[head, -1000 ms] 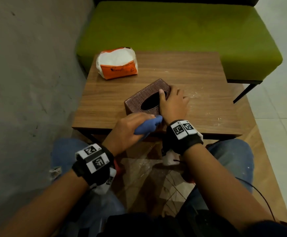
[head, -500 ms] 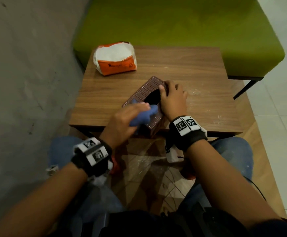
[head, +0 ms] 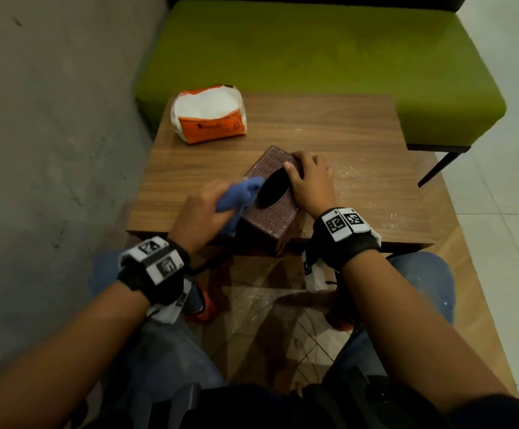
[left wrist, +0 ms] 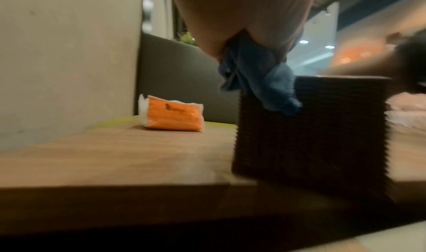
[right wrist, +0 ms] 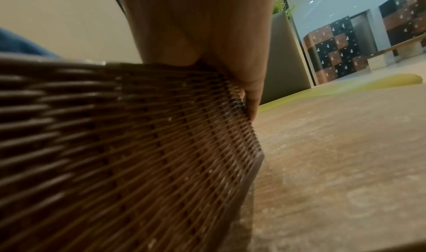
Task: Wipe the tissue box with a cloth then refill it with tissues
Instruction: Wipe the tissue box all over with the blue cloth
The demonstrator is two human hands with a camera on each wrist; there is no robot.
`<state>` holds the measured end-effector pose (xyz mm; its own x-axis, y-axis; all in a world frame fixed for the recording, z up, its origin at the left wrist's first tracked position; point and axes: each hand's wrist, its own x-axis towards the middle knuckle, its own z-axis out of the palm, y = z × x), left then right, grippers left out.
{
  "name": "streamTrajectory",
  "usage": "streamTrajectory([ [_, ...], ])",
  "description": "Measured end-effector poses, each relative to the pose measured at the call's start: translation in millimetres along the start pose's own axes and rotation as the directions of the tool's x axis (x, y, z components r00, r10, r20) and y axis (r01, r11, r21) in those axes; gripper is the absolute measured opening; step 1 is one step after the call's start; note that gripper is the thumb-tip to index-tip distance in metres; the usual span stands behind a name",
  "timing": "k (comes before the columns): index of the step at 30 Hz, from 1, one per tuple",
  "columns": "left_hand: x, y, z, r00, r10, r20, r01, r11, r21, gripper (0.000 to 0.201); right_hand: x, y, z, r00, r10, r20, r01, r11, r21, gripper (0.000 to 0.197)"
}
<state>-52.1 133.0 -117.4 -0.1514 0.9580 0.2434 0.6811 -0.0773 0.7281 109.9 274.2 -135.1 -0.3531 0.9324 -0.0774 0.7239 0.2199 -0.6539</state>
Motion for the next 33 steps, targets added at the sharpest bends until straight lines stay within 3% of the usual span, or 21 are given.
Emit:
streamTrajectory([
  [5,30.3,8.2,12.4,0.990,-0.134,-0.049,0.129,0.988,-0.087,0.023,7.1,1.7,-6.2,0.995,-0.045,0.094,0.050,0.997,-0.052,0.043],
  [7,23.2,7.8,23.4,0.982,-0.155,-0.110,0.143,0.984,-0.108,0.018,3.0,-0.3,-9.3,0.999,-0.010,0.048,0.015,0.996,-0.092,0.049],
  [10,11.6,8.9,36.2,0.955,-0.148,-0.256,0.137,0.989,-0.061,0.007,-26.3,-7.4,-19.5,0.998,0.064,-0.016,-0.063,0.996,0.063,0.068],
  [12,7.8,17.6,44.9,0.924,-0.185,-0.335,0.167,0.982,-0.083,0.008,-57.0,-4.3,-25.8,0.989,0.055,0.134,-0.076,0.984,0.158,0.085],
  [14,5.3,30.6,54.8,0.893,-0.234,-0.386,0.212,0.972,-0.098,0.014,-85.8,3.2,-21.9,0.967,-0.003,0.253,-0.026,0.993,0.112,0.102],
  [17,0.1,47.1,62.4,0.859,-0.321,-0.400,0.264,0.945,-0.193,0.014,-102.4,10.3,-0.7,0.989,-0.045,0.137,0.033,0.995,0.090,0.125],
  [19,-6.7,51.4,62.9,0.904,-0.287,-0.317,0.221,0.948,-0.230,0.014,-97.3,11.0,9.7,1.000,-0.015,0.009,0.014,0.992,0.124,0.129],
  [22,-22.2,53.3,61.6,0.986,-0.108,-0.128,0.092,0.988,-0.127,0.028,-93.6,10.7,17.8,0.992,-0.036,-0.119,0.052,0.989,0.140,0.115],
  [24,-28.9,53.5,57.9,0.999,0.031,-0.023,-0.033,0.996,-0.082,0.039,-93.5,14.0,20.9,0.990,-0.050,-0.135,0.073,0.984,0.165,0.106],
  [27,-17.5,41.9,42.5,0.987,0.135,0.084,-0.136,0.991,0.007,0.042,-91.2,20.5,16.9,0.985,-0.119,-0.124,0.139,0.977,0.165,0.122],
  [29,9.1,24.6,30.7,1.000,0.002,0.015,-0.003,0.998,0.070,0.038,-87.9,24.9,14.4,0.978,-0.168,-0.120,0.183,0.976,0.122,0.129],
  [31,41.4,8.1,22.8,0.972,-0.171,-0.159,0.186,0.979,0.085,0.023,-85.4,24.8,13.7,0.976,-0.181,-0.121,0.194,0.975,0.107,0.130],
  [33,52.6,6.9,27.6,0.951,-0.167,-0.259,0.198,0.975,0.099,0.010,-81.2,24.6,13.2,0.977,-0.179,-0.116,0.191,0.977,0.097,0.129],
])
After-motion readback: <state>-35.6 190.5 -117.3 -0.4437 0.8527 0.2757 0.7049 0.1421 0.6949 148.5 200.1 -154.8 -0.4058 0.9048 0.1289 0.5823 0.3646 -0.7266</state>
